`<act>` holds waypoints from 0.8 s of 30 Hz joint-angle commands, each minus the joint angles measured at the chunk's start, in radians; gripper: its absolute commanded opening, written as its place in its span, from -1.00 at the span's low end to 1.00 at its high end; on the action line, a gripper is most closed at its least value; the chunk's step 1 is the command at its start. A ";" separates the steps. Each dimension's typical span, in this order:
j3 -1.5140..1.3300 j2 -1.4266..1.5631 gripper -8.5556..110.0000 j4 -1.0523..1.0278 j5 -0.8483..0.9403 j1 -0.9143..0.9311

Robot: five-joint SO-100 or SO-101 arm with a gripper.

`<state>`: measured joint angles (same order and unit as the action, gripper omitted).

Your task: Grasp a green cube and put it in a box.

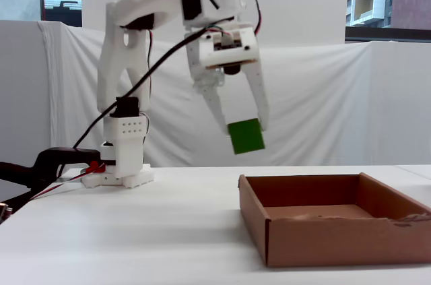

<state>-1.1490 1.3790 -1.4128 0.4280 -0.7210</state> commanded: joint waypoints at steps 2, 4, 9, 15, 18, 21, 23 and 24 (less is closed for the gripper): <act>0.124 -0.077 -0.63 -0.020 0.018 -0.051; 0.163 -0.147 -0.63 -0.020 0.018 -0.078; 0.235 -0.239 -0.63 -0.020 0.020 -0.112; 0.291 -0.318 -0.63 -0.020 0.023 -0.133; 0.314 -0.351 -0.63 -0.018 0.025 -0.138; 0.319 -0.373 -0.63 -0.018 0.025 -0.143; 0.319 -0.387 -0.63 -0.018 0.025 -0.146; 0.319 -0.402 -0.63 -0.017 0.025 -0.150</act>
<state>-0.8866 0.9725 -1.4297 0.4341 -0.8621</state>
